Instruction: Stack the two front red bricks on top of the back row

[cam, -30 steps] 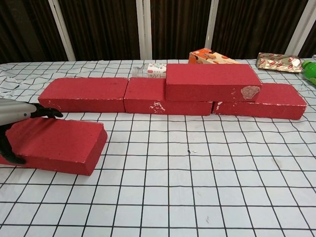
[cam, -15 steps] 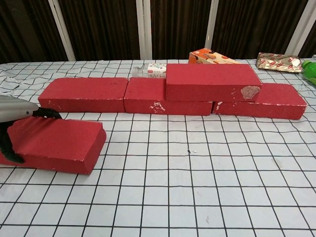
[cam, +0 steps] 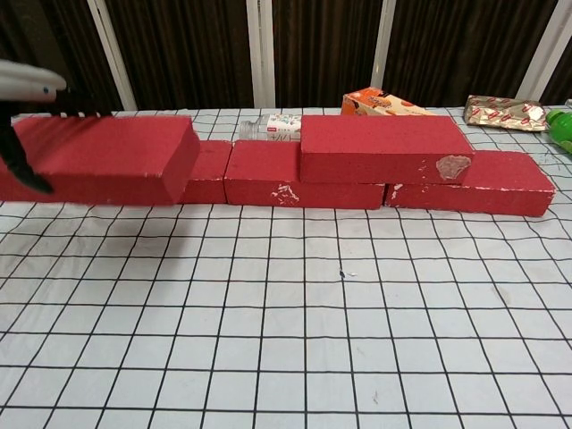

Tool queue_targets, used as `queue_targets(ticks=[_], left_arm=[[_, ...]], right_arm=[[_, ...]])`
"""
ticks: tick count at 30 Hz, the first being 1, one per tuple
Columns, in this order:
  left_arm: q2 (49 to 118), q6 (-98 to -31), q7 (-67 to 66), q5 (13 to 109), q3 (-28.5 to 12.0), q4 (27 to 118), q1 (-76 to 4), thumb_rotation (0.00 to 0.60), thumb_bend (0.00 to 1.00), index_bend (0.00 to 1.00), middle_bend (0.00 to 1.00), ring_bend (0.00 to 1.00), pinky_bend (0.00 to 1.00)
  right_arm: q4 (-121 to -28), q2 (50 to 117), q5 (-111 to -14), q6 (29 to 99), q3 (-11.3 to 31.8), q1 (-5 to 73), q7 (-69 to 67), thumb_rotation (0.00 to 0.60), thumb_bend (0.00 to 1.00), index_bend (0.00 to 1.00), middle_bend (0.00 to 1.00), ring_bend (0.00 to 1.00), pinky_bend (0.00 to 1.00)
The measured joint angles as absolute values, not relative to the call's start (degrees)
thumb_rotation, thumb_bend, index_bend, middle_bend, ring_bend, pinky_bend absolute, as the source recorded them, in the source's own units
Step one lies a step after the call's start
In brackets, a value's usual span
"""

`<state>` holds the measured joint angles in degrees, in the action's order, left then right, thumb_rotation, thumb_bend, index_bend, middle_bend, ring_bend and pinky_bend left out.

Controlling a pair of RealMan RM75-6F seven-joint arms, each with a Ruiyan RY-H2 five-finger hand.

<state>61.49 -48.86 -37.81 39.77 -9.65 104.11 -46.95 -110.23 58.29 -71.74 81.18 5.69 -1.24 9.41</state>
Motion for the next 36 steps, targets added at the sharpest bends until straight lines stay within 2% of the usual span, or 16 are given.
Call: queue_targets(ticks=[5,12,19,25,36], left_arm=[[59.4,-43.7,-38.6,32.1,-11.8,100.3,-53.0,0.6,0.19,0.28,0.29,0.2,0.15],[60.6,-35.2,-39.3,23.5,-12.0,88.0,-61.5,0.6,0.19,0.28,0.29,0.2,0.14],[66.8,-28.8,-38.9,19.0,-9.5,75.5,-68.2,0.6,0.19,0.28,0.29,0.19,0.13],[71.7,-24.3,-37.3,17.8,-6.5,68.2,-71.8,0.6,0.19,0.27,0.29,0.19,0.13],[75.8,-21.0,-32.4,19.0,-2.5,63.7,-74.2,0.6,0.19,0.27,0.29,0.19,0.13]], right_arm=[[-109.9,58.8,-68.7,79.8,6.3,-0.3,10.6,0.6,0.17,0.0,0.0,0.0,0.0],[-109.2,59.6,-64.7,78.6,7.3,1.1,12.6,0.6,0.17,0.0,0.0,0.0,0.0],[-108.7,60.1,-61.6,79.2,8.4,1.6,13.4,0.6,0.17,0.0,0.0,0.0,0.0],[-107.7,60.2,-62.1,79.6,8.7,1.7,12.1,0.6,0.17,0.0,0.0,0.0,0.0],[-102.3,62.0,-71.6,83.6,7.6,1.1,7.6,0.6,0.17,0.0,0.0,0.0,0.0]])
